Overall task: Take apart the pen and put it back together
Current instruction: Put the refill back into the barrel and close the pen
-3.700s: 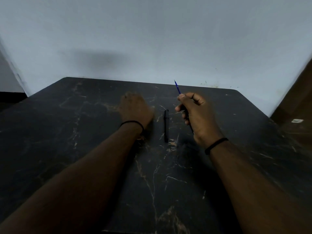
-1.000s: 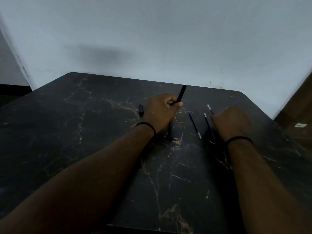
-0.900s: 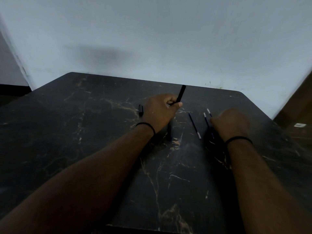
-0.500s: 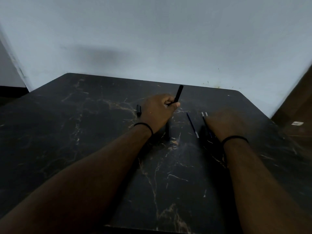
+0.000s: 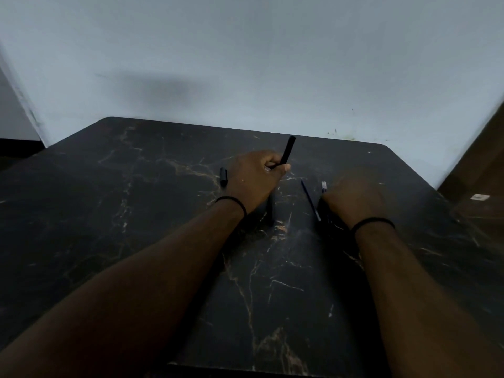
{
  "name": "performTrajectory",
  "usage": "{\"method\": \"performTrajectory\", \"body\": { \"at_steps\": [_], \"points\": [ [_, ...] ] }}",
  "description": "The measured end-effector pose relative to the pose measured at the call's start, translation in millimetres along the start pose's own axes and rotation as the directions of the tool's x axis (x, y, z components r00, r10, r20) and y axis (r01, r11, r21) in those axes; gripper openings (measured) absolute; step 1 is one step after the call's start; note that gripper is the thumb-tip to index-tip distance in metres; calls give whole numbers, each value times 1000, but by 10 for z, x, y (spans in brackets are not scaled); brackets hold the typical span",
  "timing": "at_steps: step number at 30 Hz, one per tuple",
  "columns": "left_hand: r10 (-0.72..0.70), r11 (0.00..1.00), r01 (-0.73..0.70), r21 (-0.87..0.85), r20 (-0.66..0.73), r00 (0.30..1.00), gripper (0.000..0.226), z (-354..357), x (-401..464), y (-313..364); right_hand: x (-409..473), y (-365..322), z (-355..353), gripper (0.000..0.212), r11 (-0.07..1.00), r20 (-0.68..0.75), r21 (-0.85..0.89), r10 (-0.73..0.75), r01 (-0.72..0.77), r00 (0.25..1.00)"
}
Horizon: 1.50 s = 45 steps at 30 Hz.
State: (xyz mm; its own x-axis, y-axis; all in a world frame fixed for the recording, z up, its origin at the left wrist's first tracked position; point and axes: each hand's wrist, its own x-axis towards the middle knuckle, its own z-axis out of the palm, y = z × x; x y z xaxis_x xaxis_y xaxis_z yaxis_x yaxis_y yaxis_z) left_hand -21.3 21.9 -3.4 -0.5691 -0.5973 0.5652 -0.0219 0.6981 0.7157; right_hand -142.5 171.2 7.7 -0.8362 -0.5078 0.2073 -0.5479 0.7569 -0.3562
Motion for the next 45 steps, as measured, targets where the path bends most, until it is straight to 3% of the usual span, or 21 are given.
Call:
{"method": "performTrajectory", "body": {
  "at_steps": [9, 14, 27, 33, 39, 45],
  "points": [
    [-2, 1000, 2, -22, 8, 1000, 6, 10, 13, -14, 14, -22, 48, 8, 999, 14, 17, -41, 41, 999],
    [3, 1000, -3, -22, -9, 1000, 9, 13, 8, -20, 17, -3, 12, 20, 999, 29, -41, -30, 32, 999],
    [22, 1000, -21, 12, -23, 1000, 9, 10, 13, -18, -61, -36, -45, 7, 1000, 5, -19, -8, 8, 1000],
    [7, 1000, -7, 4, -4, 1000, 7, 11, 9, -21, -34, -28, -28, 23, 999, 26, -25, -31, 32, 999],
    [-15, 1000, 15, -13, -20, 1000, 10, 15, 13, -23, -47, -77, -86, 22, 991, -92, 119, -54, 65, 994],
    [-1, 1000, 1, 14, -21, 1000, 10, 11, 13, -23, -116, -232, -16, 38, 997, -10, 8, -71, 71, 997]
  ]
}}
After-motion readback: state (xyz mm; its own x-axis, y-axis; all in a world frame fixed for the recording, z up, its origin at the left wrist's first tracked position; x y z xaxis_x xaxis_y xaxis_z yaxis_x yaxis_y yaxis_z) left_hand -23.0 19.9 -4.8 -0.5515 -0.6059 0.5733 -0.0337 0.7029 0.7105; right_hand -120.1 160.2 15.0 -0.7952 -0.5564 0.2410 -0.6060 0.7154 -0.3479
